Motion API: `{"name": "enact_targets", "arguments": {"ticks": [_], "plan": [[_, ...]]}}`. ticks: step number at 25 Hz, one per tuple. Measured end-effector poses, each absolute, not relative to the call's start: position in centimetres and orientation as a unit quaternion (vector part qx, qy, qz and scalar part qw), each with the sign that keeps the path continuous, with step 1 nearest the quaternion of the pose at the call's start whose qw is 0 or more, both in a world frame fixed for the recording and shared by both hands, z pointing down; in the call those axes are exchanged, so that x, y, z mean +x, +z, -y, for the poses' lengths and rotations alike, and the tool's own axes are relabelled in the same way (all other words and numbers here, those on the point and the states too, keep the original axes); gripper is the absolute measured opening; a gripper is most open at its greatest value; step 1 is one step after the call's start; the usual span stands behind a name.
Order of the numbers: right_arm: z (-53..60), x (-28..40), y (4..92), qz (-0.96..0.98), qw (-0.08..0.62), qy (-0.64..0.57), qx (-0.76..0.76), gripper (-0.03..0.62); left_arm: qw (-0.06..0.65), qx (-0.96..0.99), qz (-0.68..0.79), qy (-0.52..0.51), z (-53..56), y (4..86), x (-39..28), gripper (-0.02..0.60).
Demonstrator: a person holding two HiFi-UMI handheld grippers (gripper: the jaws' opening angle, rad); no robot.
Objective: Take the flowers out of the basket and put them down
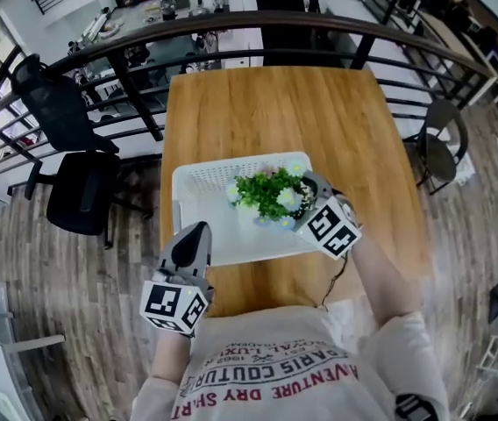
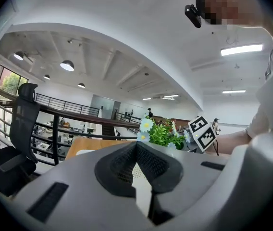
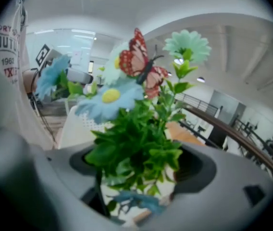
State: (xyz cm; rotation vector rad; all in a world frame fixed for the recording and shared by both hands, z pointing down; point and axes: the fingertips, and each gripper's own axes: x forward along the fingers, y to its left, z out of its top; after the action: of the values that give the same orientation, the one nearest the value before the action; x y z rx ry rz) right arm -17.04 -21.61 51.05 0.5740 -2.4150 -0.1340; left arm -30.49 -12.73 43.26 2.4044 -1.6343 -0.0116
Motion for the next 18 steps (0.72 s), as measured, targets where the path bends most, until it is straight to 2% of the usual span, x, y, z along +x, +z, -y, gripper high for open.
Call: {"name": "enact_targets", "arguments": {"ticks": [9,18], "plan": [[22.7,-4.0,48.1,0.915,0.289,-0.038,0.279,0.433,0.111,0.843,0.527,-0.018,14.6,42.4,-18.4,0.021],[22.7,7.1,52.3,0.901,0.297,0.003,0.316,0.433,0.110,0.860,0.499,-0.012,15.3,44.0,-6.9,0.021]]}}
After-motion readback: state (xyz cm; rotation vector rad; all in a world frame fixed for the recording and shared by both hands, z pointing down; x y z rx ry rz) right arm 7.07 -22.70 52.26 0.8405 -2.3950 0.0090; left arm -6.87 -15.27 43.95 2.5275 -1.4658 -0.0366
